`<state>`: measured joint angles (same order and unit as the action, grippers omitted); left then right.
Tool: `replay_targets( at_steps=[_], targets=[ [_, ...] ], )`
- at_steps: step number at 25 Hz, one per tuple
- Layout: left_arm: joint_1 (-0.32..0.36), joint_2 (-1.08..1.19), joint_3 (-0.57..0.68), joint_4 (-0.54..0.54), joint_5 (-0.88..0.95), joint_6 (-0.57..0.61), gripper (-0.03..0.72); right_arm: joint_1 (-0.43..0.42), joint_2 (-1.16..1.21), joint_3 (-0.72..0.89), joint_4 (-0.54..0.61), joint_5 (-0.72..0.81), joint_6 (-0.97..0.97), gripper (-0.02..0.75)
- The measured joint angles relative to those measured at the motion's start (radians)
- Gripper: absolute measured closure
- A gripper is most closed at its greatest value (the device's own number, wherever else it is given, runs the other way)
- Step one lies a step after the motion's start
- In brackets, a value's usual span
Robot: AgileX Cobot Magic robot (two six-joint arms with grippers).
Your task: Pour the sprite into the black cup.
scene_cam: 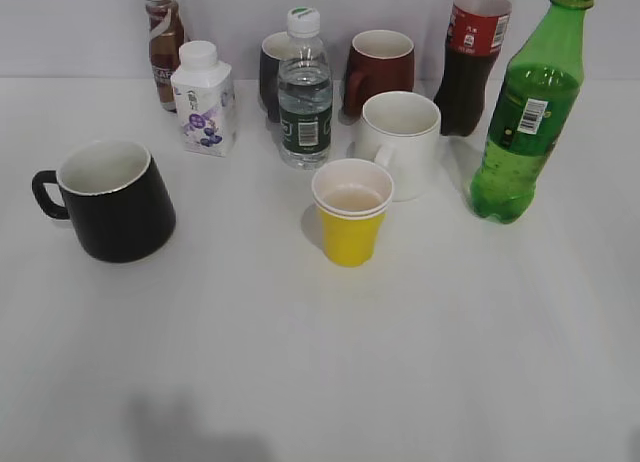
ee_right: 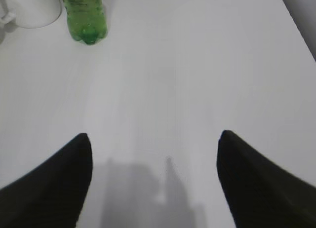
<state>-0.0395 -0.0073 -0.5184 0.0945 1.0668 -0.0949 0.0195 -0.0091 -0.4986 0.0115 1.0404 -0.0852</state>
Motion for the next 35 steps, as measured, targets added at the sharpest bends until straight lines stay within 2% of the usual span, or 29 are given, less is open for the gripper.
replay_targets(
  at_steps=[8, 14, 35],
  targets=[
    [0.000, 0.000, 0.000, 0.000, 0.000, 0.000, 0.455, 0.000, 0.000, 0.000, -0.011, 0.000, 0.000, 0.150],
    [0.000, 0.000, 0.000, 0.000, 0.000, 0.000, 0.484, 0.000, 0.000, 0.000, -0.011, 0.000, 0.000, 0.150],
    [0.000, 0.000, 0.000, 0.000, 0.000, 0.000, 0.485, 0.000, 0.000, 0.000, 0.000, 0.000, 0.000, 0.150]
  ],
)
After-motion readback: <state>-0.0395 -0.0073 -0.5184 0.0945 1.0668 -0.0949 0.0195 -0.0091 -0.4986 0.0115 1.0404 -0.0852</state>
